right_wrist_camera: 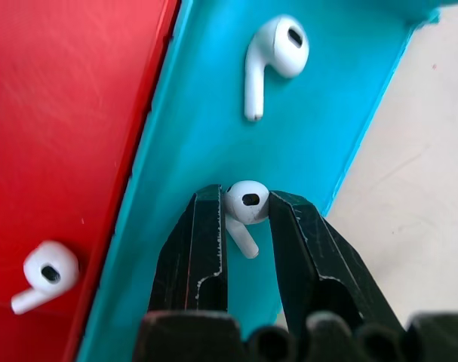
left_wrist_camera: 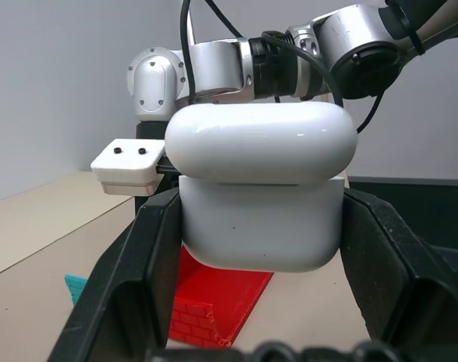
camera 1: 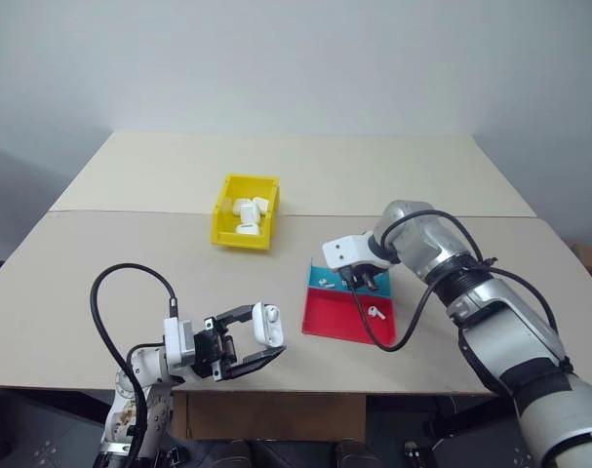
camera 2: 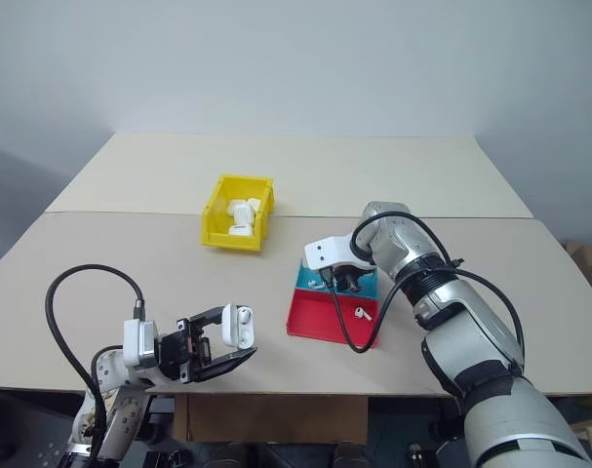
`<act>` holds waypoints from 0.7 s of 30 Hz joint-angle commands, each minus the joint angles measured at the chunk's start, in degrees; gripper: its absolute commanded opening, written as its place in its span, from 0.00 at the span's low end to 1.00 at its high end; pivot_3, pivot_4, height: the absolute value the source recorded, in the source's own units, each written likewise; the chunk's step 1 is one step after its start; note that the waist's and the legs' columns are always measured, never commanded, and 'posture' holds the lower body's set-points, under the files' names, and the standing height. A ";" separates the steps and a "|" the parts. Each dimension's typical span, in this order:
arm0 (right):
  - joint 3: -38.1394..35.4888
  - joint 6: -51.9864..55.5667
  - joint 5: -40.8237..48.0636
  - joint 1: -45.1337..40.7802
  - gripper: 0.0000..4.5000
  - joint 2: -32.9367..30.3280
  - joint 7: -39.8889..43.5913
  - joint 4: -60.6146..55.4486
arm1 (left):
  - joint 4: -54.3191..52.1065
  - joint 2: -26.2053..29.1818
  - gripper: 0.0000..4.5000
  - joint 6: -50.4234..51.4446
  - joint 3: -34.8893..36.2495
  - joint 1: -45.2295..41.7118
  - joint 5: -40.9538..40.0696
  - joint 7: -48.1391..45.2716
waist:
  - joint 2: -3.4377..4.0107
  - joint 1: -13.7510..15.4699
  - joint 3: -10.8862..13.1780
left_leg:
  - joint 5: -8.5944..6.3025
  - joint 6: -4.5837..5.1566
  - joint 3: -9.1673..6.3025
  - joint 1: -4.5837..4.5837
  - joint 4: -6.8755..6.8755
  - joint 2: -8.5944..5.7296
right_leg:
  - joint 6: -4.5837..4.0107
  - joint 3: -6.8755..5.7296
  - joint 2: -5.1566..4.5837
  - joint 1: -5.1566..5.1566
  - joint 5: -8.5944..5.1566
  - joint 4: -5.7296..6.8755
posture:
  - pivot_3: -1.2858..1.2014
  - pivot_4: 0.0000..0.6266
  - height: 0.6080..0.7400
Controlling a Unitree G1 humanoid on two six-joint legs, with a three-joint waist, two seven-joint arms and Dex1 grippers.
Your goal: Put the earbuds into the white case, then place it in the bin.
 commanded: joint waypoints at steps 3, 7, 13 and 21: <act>-17.82 20.86 12.67 -1.00 0.17 -1.30 -2.19 -13.93 | -0.34 -1.51 0.62 -0.14 0.62 -3.64 -2.74 1.03 | 0.00 0.14 0.00 | 0.00 0.00 0.00 -0.02 0.00 0.00 | 0.00 -0.01 0.00 0.00 0.00 -0.01 | 0.52 0.24 1.00; -39.61 42.81 27.28 1.35 0.17 0.76 -9.58 -32.44 | -0.85 -2.35 0.62 2.59 0.85 -7.95 -4.43 3.20 | 0.00 0.66 0.00 | 0.00 0.00 -0.03 -0.06 0.00 0.00 | 0.01 -0.04 -0.02 0.03 0.00 -0.04 | 0.52 0.24 1.00; -61.25 52.35 49.36 16.20 0.17 9.69 -18.12 -62.98 | 3.60 -3.21 0.62 4.79 0.07 -15.01 -5.34 1.15 | -0.01 1.18 -0.02 | 0.00 0.00 -0.12 -0.03 0.01 -0.03 | 0.05 -0.12 -0.03 0.18 0.01 -0.09 | 0.52 0.24 1.00; -64.39 53.57 72.27 32.37 0.17 17.09 -28.09 -80.67 | 8.71 -5.43 0.62 7.71 0.02 -21.75 -6.63 -1.49 | 0.02 -0.09 -0.03 | 0.00 0.00 -0.19 0.00 0.03 -0.02 | 0.05 -0.06 0.06 0.14 0.02 0.01 | 0.52 0.24 1.00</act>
